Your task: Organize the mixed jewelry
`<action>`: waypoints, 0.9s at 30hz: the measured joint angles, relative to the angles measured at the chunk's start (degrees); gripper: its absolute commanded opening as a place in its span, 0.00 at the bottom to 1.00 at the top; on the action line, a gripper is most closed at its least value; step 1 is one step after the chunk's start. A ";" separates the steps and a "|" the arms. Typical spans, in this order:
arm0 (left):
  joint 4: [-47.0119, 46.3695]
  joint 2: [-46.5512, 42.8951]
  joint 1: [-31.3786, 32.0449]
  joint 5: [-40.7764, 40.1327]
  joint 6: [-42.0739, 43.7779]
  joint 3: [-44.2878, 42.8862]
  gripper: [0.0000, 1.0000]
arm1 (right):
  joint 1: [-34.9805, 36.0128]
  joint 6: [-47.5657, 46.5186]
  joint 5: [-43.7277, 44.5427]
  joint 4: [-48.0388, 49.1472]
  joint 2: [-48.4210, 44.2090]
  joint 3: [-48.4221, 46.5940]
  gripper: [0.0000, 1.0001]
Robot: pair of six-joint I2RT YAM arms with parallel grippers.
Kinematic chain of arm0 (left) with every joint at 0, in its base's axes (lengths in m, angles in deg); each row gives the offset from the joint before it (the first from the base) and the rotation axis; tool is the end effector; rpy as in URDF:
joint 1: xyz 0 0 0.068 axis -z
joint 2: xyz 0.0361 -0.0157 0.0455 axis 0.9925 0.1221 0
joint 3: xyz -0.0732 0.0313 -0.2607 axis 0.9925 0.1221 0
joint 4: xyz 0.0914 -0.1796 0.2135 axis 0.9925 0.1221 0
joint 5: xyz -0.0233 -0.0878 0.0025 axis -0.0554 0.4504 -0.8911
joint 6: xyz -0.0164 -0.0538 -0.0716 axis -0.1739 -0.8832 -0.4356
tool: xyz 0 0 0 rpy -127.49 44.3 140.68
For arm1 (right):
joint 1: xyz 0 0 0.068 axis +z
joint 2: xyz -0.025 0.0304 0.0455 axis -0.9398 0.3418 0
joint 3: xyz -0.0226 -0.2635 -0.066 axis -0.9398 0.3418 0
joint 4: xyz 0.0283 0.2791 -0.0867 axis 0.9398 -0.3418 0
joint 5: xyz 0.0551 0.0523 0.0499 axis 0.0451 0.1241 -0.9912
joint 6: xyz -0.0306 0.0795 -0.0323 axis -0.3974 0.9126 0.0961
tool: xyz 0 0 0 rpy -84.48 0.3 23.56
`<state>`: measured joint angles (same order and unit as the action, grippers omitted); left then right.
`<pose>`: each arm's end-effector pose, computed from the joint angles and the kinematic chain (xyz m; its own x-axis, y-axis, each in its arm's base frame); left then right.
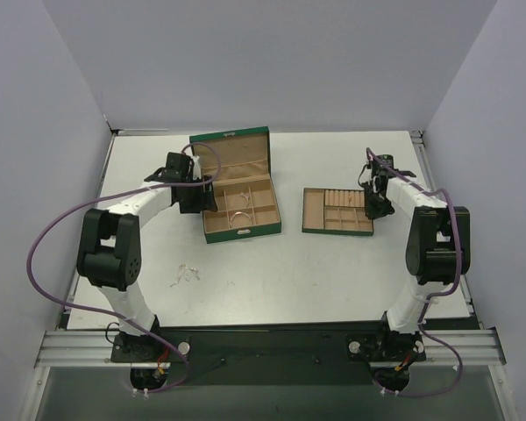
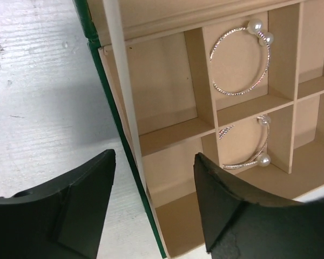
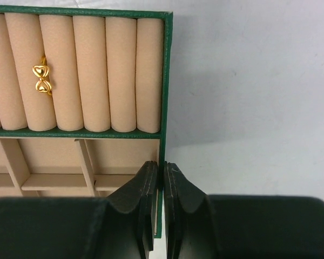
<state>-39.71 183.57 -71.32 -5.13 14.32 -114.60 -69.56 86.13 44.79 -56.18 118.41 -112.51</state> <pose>0.4169 -0.1022 0.1430 -0.8672 -0.1082 -0.4861 0.0574 0.9479 -0.3135 0.4354 0.0012 0.1287 -0.8135 0.0223 -0.5811 0.0310 0.9995 -0.0050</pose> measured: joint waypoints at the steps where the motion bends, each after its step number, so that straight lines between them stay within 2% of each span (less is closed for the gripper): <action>1: -0.09 0.46 0.00 0.31 -0.13 -0.02 0.62 | -0.04 -1.14 -0.04 -0.24 0.09 -0.52 0.02; 4: -0.20 1.57 0.00 1.07 -0.59 -0.07 0.54 | -0.04 -4.44 0.02 -0.52 0.68 -2.29 0.00; 6: -0.13 1.99 -0.02 1.05 -0.61 -0.07 0.43 | -0.04 -6.27 -0.04 -0.48 1.03 -2.84 0.00; 10: 0.04 2.01 -0.48 1.27 -1.05 -0.07 0.35 | -0.39 -8.85 -0.24 -0.66 1.99 -3.30 0.00; 17: -1.70 1.03 0.61 0.57 -3.76 1.88 0.23 | -2.86 -10.10 -0.13 -1.05 4.42 -3.56 0.19; 25: -3.39 -4.39 6.36 -2.64 -9.22 8.44 0.18 | -4.61 -9.66 -0.66 -1.31 4.39 -4.02 0.23; 27: -3.54 -6.45 7.80 -3.74 -11.04 10.62 0.13 | -4.61 -9.57 -0.83 -1.31 4.26 -4.02 0.35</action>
<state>-43.25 177.12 -63.52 -8.86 3.28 -103.98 -74.18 76.56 43.96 -57.50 122.67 -116.53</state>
